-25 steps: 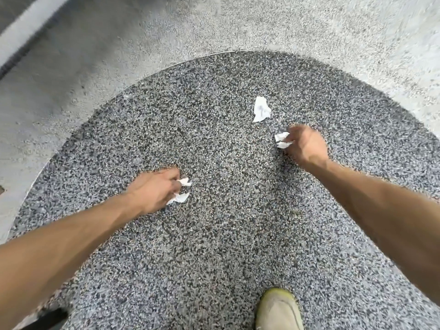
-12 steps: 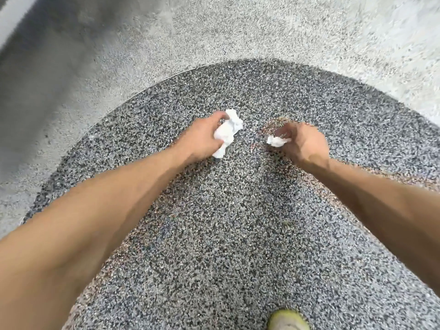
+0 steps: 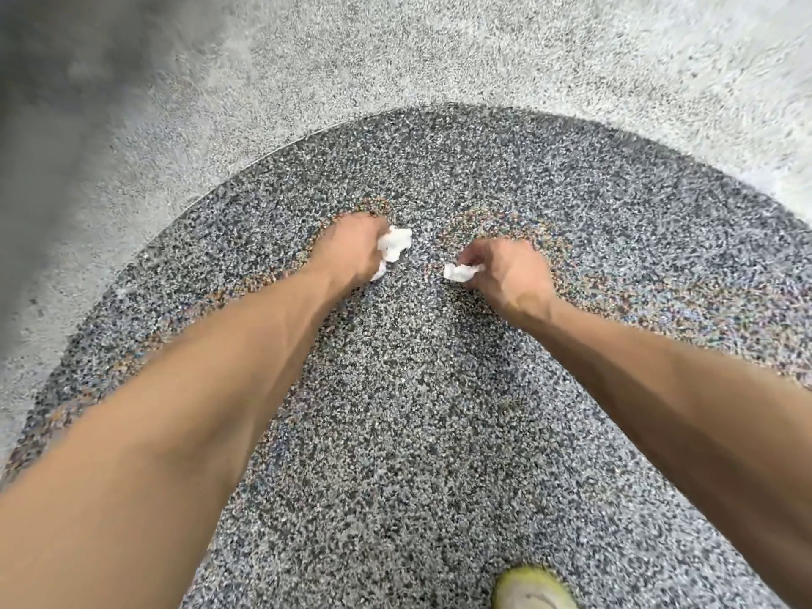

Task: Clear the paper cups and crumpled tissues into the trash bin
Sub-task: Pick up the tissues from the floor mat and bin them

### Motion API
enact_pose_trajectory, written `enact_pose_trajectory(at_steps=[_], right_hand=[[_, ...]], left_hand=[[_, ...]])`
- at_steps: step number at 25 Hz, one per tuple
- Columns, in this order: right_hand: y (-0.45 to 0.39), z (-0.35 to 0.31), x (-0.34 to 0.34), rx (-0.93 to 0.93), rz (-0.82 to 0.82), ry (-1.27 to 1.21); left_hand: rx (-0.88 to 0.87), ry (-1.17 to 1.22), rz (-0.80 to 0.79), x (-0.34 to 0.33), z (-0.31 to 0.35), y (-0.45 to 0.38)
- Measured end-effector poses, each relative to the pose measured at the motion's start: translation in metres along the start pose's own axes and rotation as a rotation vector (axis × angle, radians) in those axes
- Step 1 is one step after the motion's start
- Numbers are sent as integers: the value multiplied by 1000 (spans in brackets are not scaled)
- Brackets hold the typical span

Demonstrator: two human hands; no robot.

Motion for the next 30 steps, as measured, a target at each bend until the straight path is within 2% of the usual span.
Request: enact_pose_trajectory(at_steps=[3,7,13,19,30], right_hand=[[0,0,-4,-35,-30,14],[6,-13,-3,-17,-42,-34],[67,-62,44,67,16,-89],[174,-185,183,223,73,-150],[359,-445,476,431,99,-237]], left_hand=[[-42,1,62,-7,0,8],[14,105,64,-5,-5,26],[56,320,178,55,1,121],[90,406,266,212,46,248],[84,398,483,567,120,497]])
Point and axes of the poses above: each hand's wrist, its own y-axis away from the middle knuckle, its own x-axis out of the back of the hand, z = x × y, the point moved 2 cm from there along -y, towards the middle knuckle
